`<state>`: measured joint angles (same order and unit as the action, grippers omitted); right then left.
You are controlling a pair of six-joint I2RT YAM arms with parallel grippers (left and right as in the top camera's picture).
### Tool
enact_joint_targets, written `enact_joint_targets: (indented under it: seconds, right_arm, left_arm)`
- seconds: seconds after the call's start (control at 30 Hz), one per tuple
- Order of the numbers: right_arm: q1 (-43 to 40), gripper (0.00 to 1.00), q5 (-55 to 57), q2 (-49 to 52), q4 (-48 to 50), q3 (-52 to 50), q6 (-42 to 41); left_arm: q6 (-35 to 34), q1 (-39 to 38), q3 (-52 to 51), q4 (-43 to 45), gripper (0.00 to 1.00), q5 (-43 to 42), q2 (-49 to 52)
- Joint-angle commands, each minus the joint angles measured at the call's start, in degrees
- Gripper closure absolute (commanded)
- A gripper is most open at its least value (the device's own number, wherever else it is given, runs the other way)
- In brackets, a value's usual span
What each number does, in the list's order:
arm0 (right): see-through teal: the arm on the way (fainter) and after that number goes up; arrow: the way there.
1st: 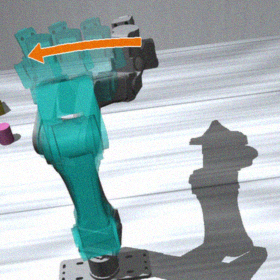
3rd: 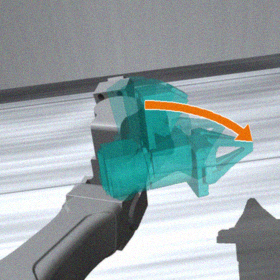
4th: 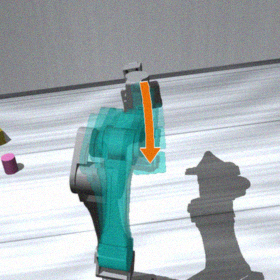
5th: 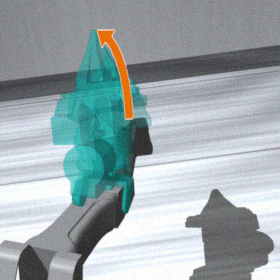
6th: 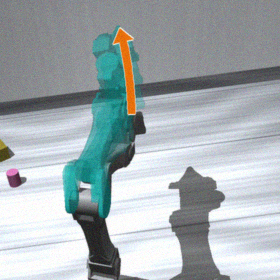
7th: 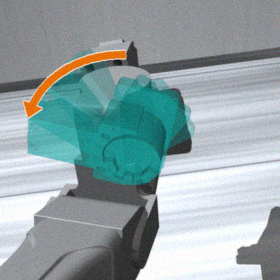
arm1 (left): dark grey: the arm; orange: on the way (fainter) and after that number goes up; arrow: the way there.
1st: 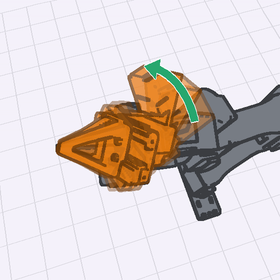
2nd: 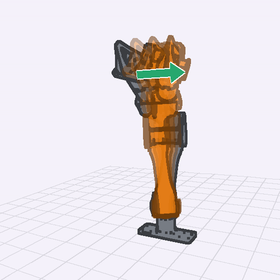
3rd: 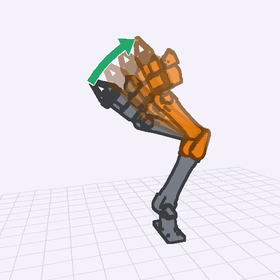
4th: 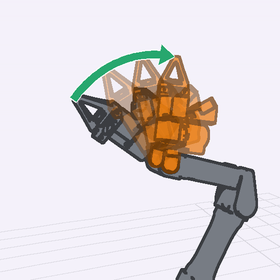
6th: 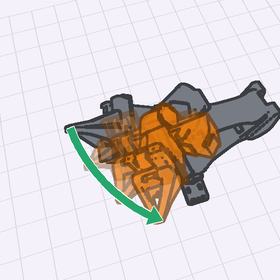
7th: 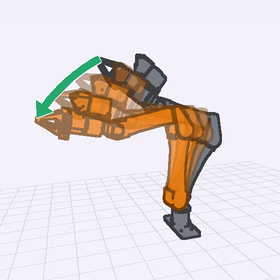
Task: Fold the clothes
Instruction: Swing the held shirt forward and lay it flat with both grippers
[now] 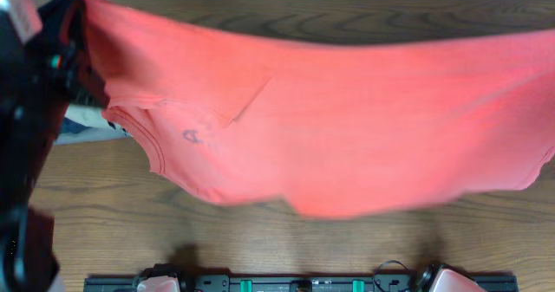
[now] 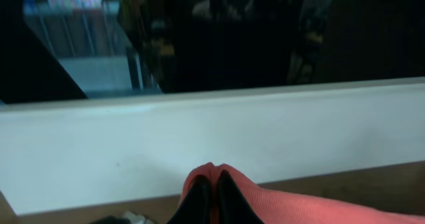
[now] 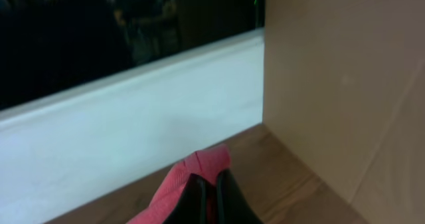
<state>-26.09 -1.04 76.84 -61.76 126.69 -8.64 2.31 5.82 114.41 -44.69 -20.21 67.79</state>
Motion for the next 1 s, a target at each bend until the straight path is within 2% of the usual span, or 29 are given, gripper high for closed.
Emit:
enact_joint_targets:
  seconds: [0.0, 0.17, 0.3, 0.5, 0.63, 0.73, 0.87, 0.97]
  right_arm:
    - [-0.5, 0.99, -3.6, 5.9, -0.2, 0.1, -0.7]
    - [0.6, 0.99, -7.3, 15.7, -0.8, 0.0, -0.7]
    - [2.9, 0.99, -7.5, 24.5, 2.3, 0.0, -1.6]
    - [5.2, 0.99, -10.9, 32.6, 12.7, 0.0, -8.2]
    - [4.6, 0.99, -13.9, 31.5, 22.3, 1.1, -15.0]
    - [3.2, 0.99, -13.0, 28.8, 26.5, 4.2, -17.1]
    - [0.2, 0.99, -8.8, 25.1, 24.7, 8.3, -16.7]
    - [-1.5, 0.99, -8.8, 23.4, 17.9, 8.4, -13.4]
  left_arm:
    - [-1.6, 0.2, 0.3, 1.0, 0.94, -0.4, 6.6]
    - [-1.6, 0.2, 0.3, 5.5, 0.94, -3.8, 17.2]
    - [-4.7, 0.2, 0.3, 14.4, 0.94, -3.8, 26.8]
    - [-15.7, 0.3, 0.3, 32.5, 0.94, -3.8, 36.6]
    - [-23.7, 0.7, 0.5, 46.0, 0.94, -3.8, 37.4]
    - [-29.6, 2.1, 5.2, 52.9, 0.94, -4.3, 37.3]
    - [-29.8, 4.9, 15.7, 49.5, 0.94, -9.3, 37.2]
    - [-28.9, 6.4, 20.4, 39.0, 0.94, -18.3, 36.7]
